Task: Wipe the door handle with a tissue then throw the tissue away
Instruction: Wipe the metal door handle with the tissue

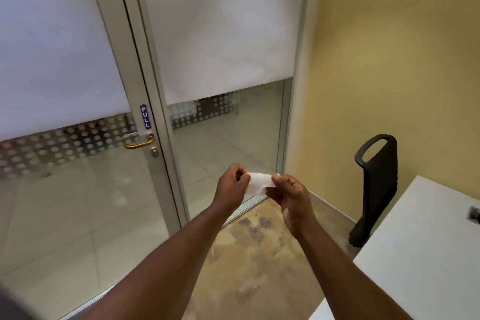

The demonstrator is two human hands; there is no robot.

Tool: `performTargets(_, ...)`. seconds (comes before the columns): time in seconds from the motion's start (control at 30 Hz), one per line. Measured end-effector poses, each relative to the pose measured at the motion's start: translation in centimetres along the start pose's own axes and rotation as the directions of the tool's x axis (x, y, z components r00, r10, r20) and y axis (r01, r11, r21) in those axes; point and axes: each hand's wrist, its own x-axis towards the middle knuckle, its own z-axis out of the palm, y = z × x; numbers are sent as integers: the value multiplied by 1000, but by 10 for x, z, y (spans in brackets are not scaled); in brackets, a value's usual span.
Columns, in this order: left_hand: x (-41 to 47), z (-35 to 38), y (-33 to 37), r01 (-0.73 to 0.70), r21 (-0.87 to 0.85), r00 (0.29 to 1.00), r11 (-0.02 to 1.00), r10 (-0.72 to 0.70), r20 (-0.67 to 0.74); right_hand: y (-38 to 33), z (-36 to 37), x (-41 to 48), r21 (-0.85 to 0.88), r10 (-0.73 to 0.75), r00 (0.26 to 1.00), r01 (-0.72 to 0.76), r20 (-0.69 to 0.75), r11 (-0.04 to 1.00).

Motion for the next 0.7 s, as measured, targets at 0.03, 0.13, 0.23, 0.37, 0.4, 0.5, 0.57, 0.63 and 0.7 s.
performTargets(0.03,3,-12,-1,12,-7,1000,1000,-12,-29,2,12,5,-8,-8,1000,8,4,1000)
performTargets(0.13,16,-55,-7,37,-32,989,999,-41,-142,13,56,24,-15,-6,999,7,53,1000)
performTargets(0.23,34,-93,-13,57,-85,972,995,-75,-223,28,95,45,86,20,996,-27,86,996)
performTargets(0.37,59,-137,-16,86,-191,951,978,-138,-276,47,148,73,201,49,988,-79,149,977)
performTargets(0.4,68,-153,-19,84,-225,942,971,-151,-300,53,168,83,201,56,984,-90,168,975)
performTargets(0.5,90,-188,-21,84,-307,926,948,-188,-326,64,211,103,189,95,979,-129,180,973)
performTargets(0.57,101,-208,-23,72,-348,921,935,-196,-336,73,236,116,167,114,977,-144,179,975)
performTargets(0.63,111,-229,-28,60,-344,919,937,-186,-347,80,263,125,152,129,978,-154,164,976)
performTargets(0.7,118,-248,-33,60,-337,923,940,-181,-341,87,286,133,157,139,979,-162,149,974)
